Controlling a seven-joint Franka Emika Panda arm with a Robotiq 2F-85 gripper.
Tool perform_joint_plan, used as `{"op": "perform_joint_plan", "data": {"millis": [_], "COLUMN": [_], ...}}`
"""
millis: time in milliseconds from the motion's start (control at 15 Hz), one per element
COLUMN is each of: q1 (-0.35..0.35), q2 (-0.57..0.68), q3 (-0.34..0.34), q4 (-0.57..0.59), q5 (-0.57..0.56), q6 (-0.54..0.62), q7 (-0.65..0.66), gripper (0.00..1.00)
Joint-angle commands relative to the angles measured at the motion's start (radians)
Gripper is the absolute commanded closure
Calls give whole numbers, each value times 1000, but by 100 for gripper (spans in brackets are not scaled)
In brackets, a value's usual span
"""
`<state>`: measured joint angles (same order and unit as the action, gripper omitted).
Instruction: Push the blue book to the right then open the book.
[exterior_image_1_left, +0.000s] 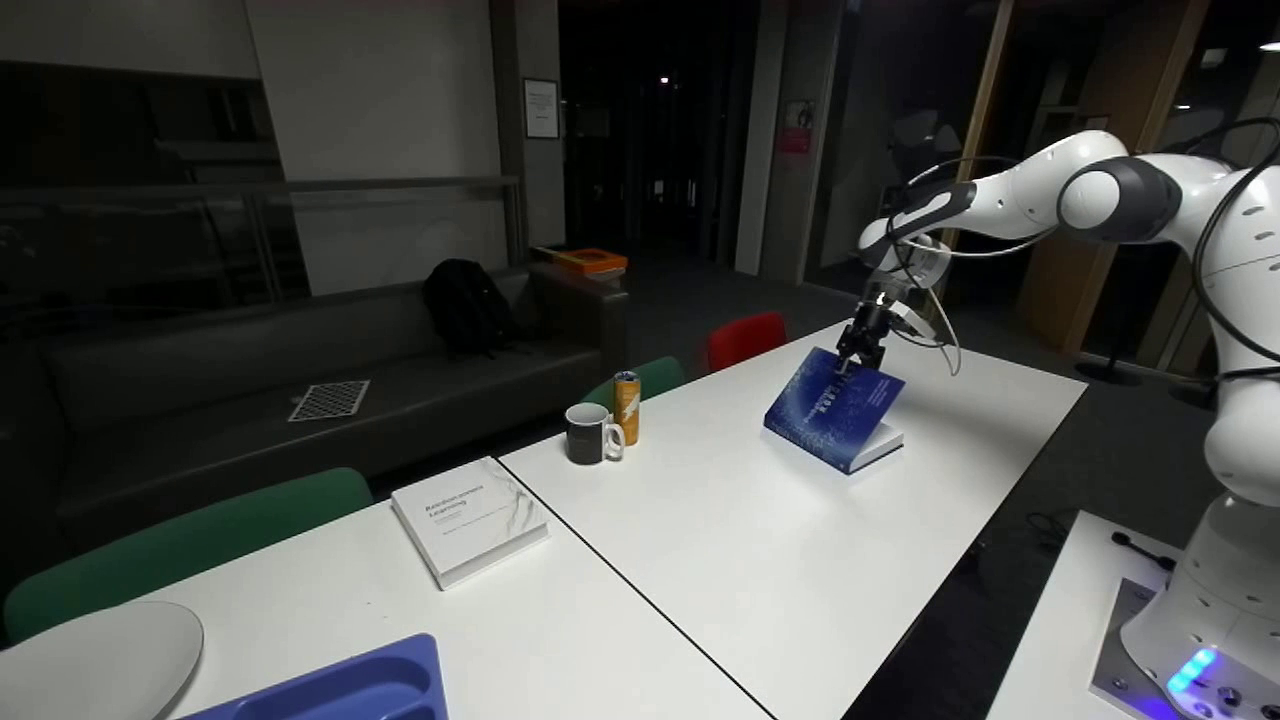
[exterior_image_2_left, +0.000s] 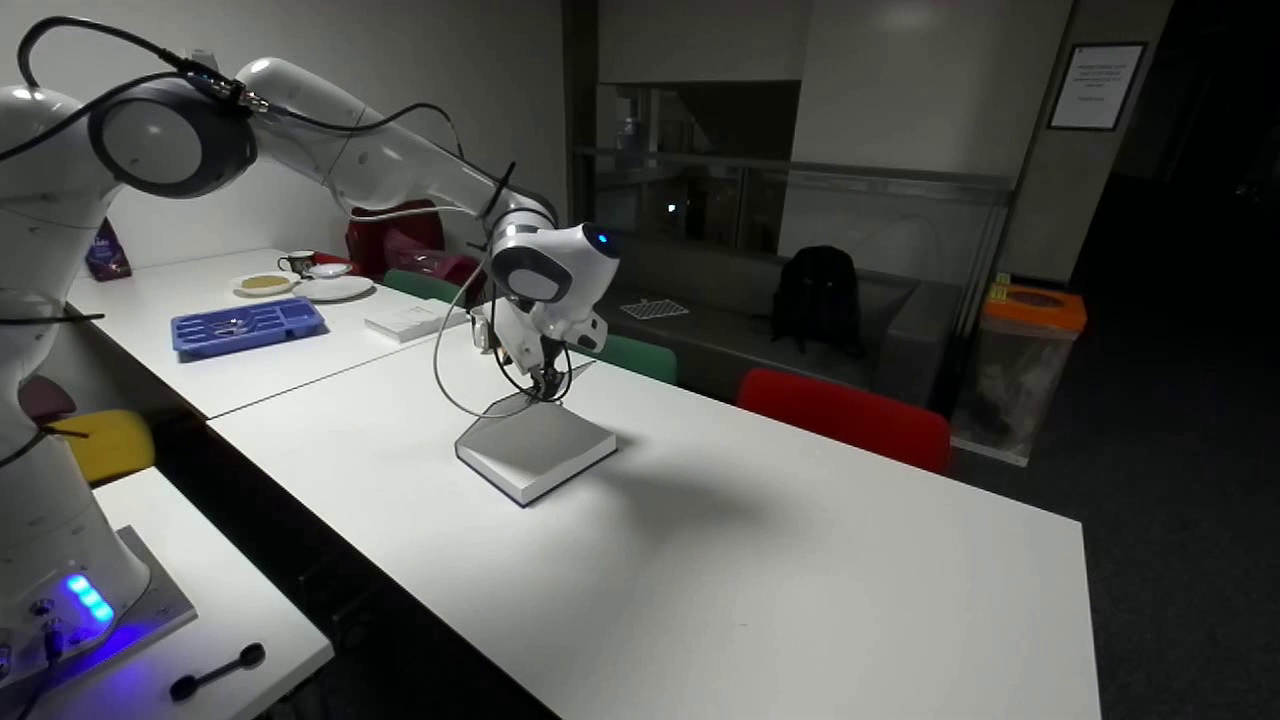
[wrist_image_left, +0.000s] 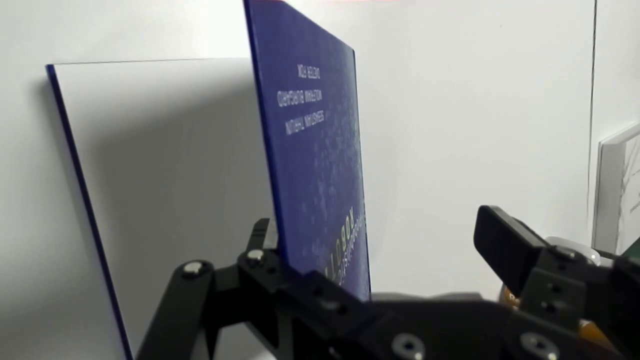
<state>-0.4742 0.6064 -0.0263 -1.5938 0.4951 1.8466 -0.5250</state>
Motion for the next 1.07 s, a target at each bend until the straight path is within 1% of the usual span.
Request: {"op": "perform_joint_plan", "data": {"millis": [0,467,1000], "q1": [30,85,156], "q2": [-69,-116,-183], "q3": [-3,-6,-9], "q4": [-85,-120,-178], "q5": [12,-5,-36], "q6": [28,49,127], "q7": [2,14,45], "gripper": [0,0,0]}}
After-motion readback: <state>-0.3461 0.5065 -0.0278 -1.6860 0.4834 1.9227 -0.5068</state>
